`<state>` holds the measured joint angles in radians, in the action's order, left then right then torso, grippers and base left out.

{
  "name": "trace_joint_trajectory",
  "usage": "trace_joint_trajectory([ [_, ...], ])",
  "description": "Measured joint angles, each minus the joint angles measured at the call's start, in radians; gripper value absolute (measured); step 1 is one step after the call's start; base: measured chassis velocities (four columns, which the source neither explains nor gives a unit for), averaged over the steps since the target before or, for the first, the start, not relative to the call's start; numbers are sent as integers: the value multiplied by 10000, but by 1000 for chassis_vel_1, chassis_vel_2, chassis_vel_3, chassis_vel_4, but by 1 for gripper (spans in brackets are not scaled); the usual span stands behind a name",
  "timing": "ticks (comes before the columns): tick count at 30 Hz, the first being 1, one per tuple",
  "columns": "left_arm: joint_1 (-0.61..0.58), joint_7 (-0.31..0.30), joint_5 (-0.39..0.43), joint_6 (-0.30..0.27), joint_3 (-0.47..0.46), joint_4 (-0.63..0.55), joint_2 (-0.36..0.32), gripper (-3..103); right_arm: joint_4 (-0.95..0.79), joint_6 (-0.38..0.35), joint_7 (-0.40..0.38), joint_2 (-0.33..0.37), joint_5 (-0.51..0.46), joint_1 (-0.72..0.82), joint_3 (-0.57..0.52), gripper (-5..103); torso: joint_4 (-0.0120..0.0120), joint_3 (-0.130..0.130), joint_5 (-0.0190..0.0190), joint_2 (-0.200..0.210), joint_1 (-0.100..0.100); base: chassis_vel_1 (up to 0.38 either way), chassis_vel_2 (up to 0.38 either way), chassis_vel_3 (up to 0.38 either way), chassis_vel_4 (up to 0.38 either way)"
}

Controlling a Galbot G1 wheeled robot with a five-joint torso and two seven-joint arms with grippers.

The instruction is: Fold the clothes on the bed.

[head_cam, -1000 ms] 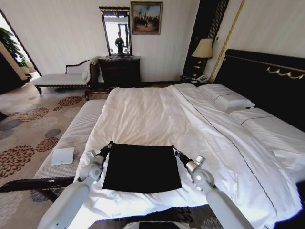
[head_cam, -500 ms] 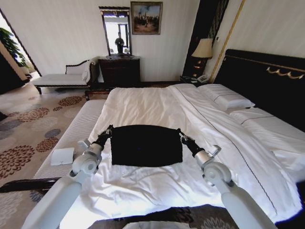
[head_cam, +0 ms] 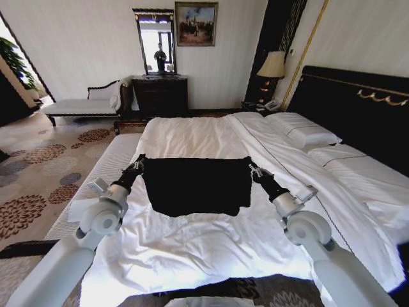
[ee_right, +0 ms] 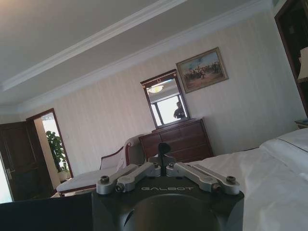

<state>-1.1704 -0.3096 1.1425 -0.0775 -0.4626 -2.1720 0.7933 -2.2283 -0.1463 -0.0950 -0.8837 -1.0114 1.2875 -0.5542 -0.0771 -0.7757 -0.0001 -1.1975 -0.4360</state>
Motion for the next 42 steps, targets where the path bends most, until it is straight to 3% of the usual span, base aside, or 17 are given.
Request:
trace_joint_trajectory([
  [9, -1338, 11, 34, -1, -990, -939, 127, 2, -634, -126, -169, -42, -244, 746, -434, 0, 0, -1, 1, 0, -1, 0, 0, 0, 0],
  [17, -3766, 248, -252, -106, -2400, -2194, 875, 2, -1917, -260, -312, -506, -240, 2426, -902, 0, 1, 1, 0, 0, 0, 0, 0, 0, 0],
  [21, -5353, 322, -395, -402, -3224, -2989, 1283, 2, -2733, -649, -690, -743, -318, 3491, -1124, 0, 2, 1, -1, -1, 1, 0, 0, 0, 0],
  [27, -6521, 498, -1053, -546, -3397, -2870, 1530, 2, -2786, -1445, -1148, -892, -28, 4051, -847, 0, 0, 1, 5, -2, 3, 0, 0, 0, 0],
  [30, -5928, 231, -1344, -608, -2422, -2054, 1553, 2, -2450, -1962, -1708, -931, -412, 3234, -390, 0, 6, 1, -3, -2, 3, 0, 0, 0, 0],
  [32, -4702, 166, -1649, -583, -1471, -988, 1509, 2, -1515, -2318, -1943, -887, -421, 2462, -30, 0, 4, -1, 1, -1, 1, 0, 0, 0, 0],
  [33, -4702, 166, -1649, -583, -1471, -988, 1509, 2, -1515, -2318, -1943, -887, -421, 2462, -30, 0, 4, -1, 1, -1, 1, 0, 0, 0, 0],
  [37, -2111, 157, -1923, -457, 460, 1284, 1547, 2, 581, -2340, -1913, -818, 30, 991, 919, 0, 0, -5, 1, 3, -4, 0, 0, 0, 0],
  [38, -2111, 157, -1923, -457, 460, 1284, 1547, 2, 581, -2340, -1913, -818, 30, 991, 919, 0, 0, -5, 1, 3, -4, 0, 0, 0, 0],
  [42, 35, 201, -2076, -226, 2077, 3087, 1849, 2, 2550, -2006, -1725, -861, 194, -605, 2076, 0, -2, -4, 1, 3, -3, 0, 0, 0, 0],
])
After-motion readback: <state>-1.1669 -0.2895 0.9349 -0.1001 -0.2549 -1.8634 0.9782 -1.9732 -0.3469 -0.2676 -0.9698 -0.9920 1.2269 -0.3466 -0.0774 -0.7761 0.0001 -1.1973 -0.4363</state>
